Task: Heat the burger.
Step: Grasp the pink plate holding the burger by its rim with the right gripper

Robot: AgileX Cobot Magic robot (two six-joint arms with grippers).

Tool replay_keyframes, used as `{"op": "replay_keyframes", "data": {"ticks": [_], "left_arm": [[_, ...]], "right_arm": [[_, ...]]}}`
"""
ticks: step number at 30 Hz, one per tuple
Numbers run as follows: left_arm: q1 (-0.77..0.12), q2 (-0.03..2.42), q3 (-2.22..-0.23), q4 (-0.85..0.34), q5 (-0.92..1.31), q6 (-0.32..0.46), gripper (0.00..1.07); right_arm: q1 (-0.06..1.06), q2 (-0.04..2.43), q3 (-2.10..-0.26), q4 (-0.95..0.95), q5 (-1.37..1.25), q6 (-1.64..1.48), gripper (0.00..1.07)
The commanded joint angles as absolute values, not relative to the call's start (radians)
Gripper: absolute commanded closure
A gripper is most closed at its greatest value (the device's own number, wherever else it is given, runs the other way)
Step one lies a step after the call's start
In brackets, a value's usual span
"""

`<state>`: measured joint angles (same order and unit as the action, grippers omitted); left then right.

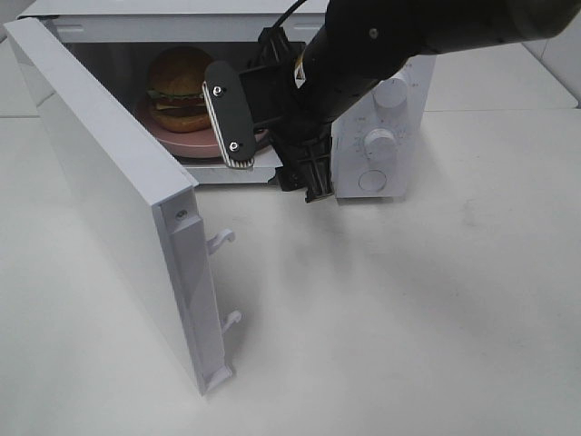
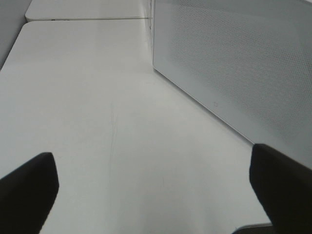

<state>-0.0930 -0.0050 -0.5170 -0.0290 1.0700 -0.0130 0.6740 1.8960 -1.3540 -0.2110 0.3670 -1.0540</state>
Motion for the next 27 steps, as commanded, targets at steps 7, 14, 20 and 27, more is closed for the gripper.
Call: {"op": "replay_keyframes", "data": {"ticks": [7, 14, 20, 27], "left_arm": [[-0.091, -0.01, -0.517, -0.032, 1.071, -0.01, 0.07], [-0.091, -0.01, -0.517, -0.032, 1.071, -0.01, 0.07], [-0.091, -0.01, -0.517, -0.032, 1.071, -0.01, 0.07], [-0.091, -0.01, -0.517, -0.032, 1.071, -0.01, 0.07]], "right_arm": [[0.678, 1.996, -1.446, -0.224, 0.335, -1.017, 0.21], [0.678, 2.105, -1.561, -0.228, 0.345, -0.981, 0.22], [0.675, 2.183, -1.649, -0.23, 0.377, -0.958, 0.23], [0.662, 2.257, -1.762, -0.253, 0.423, -0.895, 0.25]]}}
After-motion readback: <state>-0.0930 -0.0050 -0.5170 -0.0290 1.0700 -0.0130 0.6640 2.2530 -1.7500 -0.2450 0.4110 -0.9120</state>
